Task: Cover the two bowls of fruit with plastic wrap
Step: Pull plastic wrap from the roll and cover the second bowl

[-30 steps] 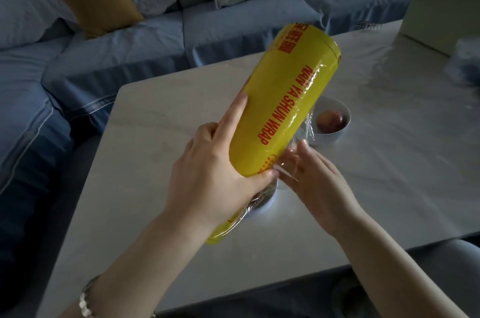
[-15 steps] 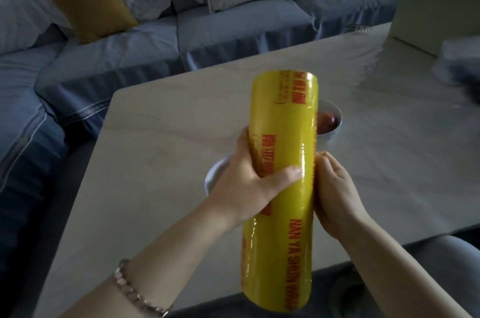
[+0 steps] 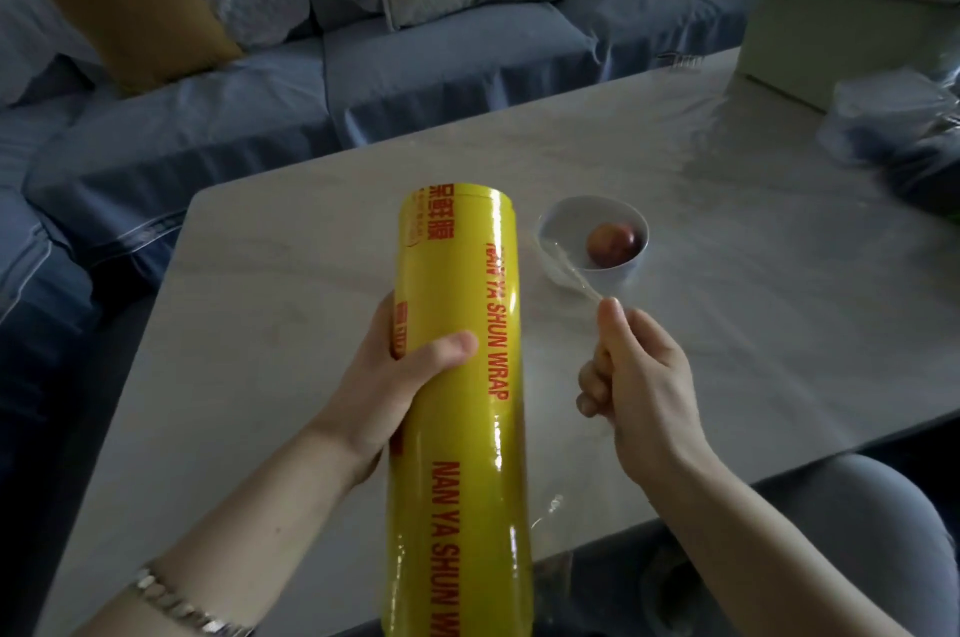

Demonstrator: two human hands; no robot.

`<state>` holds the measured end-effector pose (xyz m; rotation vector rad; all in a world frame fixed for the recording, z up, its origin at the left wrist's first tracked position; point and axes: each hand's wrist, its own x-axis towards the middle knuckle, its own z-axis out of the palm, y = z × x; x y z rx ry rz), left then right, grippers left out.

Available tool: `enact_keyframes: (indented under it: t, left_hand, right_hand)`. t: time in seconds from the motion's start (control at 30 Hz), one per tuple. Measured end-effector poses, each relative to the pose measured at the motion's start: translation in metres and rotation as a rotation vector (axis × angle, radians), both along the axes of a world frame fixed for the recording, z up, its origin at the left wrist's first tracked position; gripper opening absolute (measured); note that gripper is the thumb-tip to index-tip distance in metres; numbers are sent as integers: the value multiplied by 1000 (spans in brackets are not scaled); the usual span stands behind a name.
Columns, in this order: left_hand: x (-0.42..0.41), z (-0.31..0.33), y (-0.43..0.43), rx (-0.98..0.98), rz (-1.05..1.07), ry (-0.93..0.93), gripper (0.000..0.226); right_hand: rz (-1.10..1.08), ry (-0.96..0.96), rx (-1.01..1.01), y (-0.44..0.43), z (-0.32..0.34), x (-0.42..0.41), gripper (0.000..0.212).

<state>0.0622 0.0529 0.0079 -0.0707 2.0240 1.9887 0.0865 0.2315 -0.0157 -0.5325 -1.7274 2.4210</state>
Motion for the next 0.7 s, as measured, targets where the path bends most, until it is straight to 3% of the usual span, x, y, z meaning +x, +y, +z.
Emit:
enact_keyframes:
  t: [0.13,0.27,0.7]
  left_hand:
    - [-3,4,-8,-328,126,61,95]
    - [-11,7,-9,-668,144,36,119]
    - [-52,6,-6,-1369,58,-21,117]
  right_hand:
    - [-111,86,92,-3,-5,7,36]
    - [-131,42,157,-6,-15,-9,36]
    - [-117,-89,519,-26,-81,-63,32]
